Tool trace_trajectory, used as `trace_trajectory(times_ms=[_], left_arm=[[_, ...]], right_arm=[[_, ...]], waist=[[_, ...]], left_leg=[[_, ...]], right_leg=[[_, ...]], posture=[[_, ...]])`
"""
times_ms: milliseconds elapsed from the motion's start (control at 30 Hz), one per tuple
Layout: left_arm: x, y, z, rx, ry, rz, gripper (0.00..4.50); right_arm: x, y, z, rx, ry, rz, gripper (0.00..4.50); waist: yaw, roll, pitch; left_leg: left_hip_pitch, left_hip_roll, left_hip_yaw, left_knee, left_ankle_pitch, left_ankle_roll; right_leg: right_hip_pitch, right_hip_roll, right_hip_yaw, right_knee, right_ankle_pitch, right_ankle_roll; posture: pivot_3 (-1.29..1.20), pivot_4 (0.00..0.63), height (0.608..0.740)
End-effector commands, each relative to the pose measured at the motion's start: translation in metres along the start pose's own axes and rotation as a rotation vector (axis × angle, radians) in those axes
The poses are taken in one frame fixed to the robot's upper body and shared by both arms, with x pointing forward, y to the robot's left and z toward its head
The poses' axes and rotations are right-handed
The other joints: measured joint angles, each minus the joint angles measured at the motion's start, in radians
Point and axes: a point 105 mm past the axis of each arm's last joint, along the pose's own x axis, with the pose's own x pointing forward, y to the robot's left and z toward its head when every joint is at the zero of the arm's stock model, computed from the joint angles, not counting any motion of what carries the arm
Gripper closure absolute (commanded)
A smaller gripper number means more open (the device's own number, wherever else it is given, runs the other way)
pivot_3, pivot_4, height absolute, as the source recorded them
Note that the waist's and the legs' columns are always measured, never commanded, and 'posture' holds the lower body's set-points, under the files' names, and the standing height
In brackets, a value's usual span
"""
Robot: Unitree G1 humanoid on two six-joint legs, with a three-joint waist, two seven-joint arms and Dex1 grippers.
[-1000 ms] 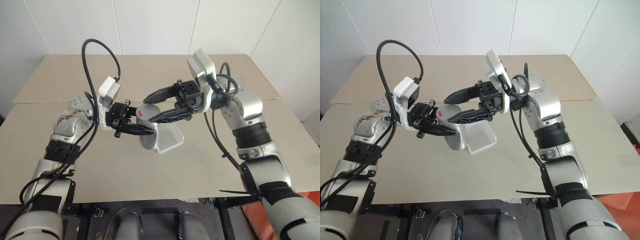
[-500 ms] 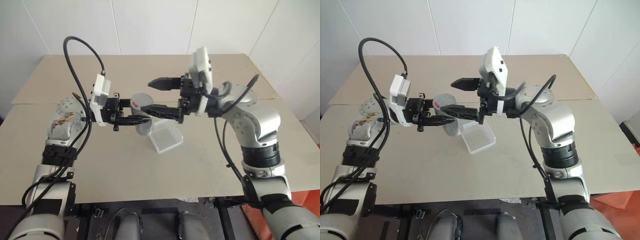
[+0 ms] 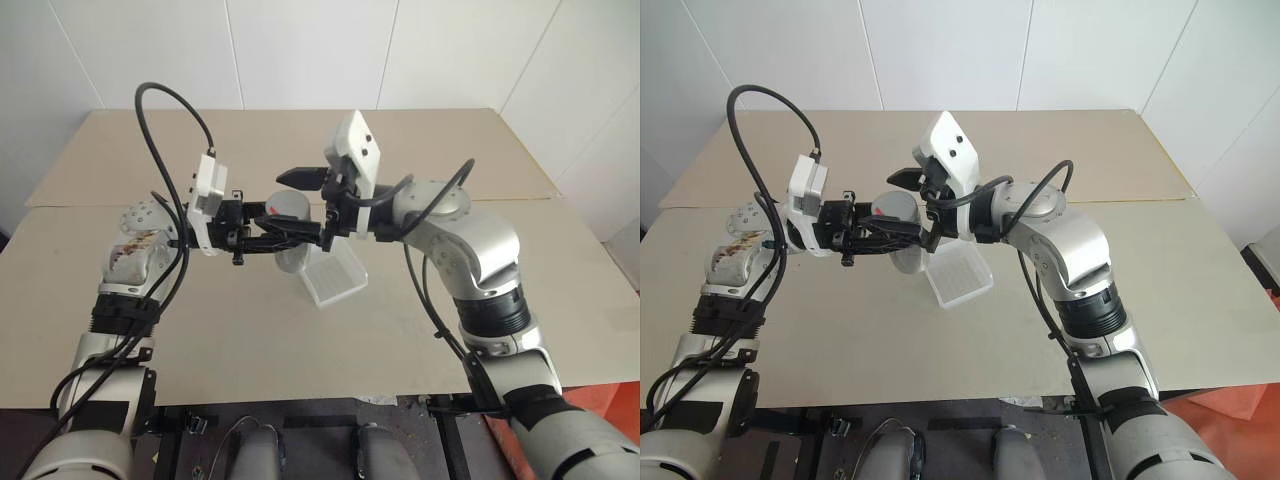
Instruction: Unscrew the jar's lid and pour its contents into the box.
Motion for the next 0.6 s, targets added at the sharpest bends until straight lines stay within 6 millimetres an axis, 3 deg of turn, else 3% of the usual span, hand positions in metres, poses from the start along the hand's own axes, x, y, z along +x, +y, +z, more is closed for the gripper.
trace_trajectory(times_ms=[33,200,367,467,600], left_arm=[[-0.002,-0.002,0.014,0.049,-0.022,-0.007,2.49],[-0.003,-0.004,0.014,0.026,-0.028,-0.021,2.49],[-0.001,-0.015,0.015,-0.063,-0.056,-0.118,2.49],[0.002,-0.025,0.022,-0.107,-0.082,-0.222,2.49],[0.007,-0.033,0.029,-0.108,-0.087,-0.292,2.49]], right_arm=[[-0.001,-0.001,0.015,-0.046,-0.037,-0.005,0.45],[-0.004,-0.001,0.016,-0.050,-0.039,0.014,1.76],[-0.016,0.011,0.021,-0.068,-0.098,0.227,1.76],[-0.032,0.026,0.018,-0.060,-0.136,0.529,1.76],[-0.043,0.034,0.021,-0.046,-0.187,0.780,1.76]], waist=[[0.000,0.000,0.000],[0.000,0.000,0.000],[-0.001,0.000,0.000],[0.000,0.000,0.000],[-0.001,0.000,0.000]], left_leg=[[0.000,0.000,0.000,0.000,0.000,0.000],[0.000,0.000,0.000,0.000,0.000,0.000],[0.000,0.000,0.000,0.000,0.000,0.000],[0.000,0.000,0.000,0.000,0.000,0.000],[0.000,0.000,0.000,0.000,0.000,0.000]], right_leg=[[0.000,0.000,0.000,0.000,0.000,0.000],[0.000,0.000,0.000,0.000,0.000,0.000],[0.000,0.000,0.000,0.000,0.000,0.000],[0.001,0.000,0.000,-0.001,0.000,0.000],[0.001,0.001,0.000,-0.001,0.000,0.000]], posture=[[0.00,0.150,0.740],[0.00,0.150,0.740],[0.00,0.150,0.740],[0.00,0.150,0.740],[0.00,0.150,0.740]])
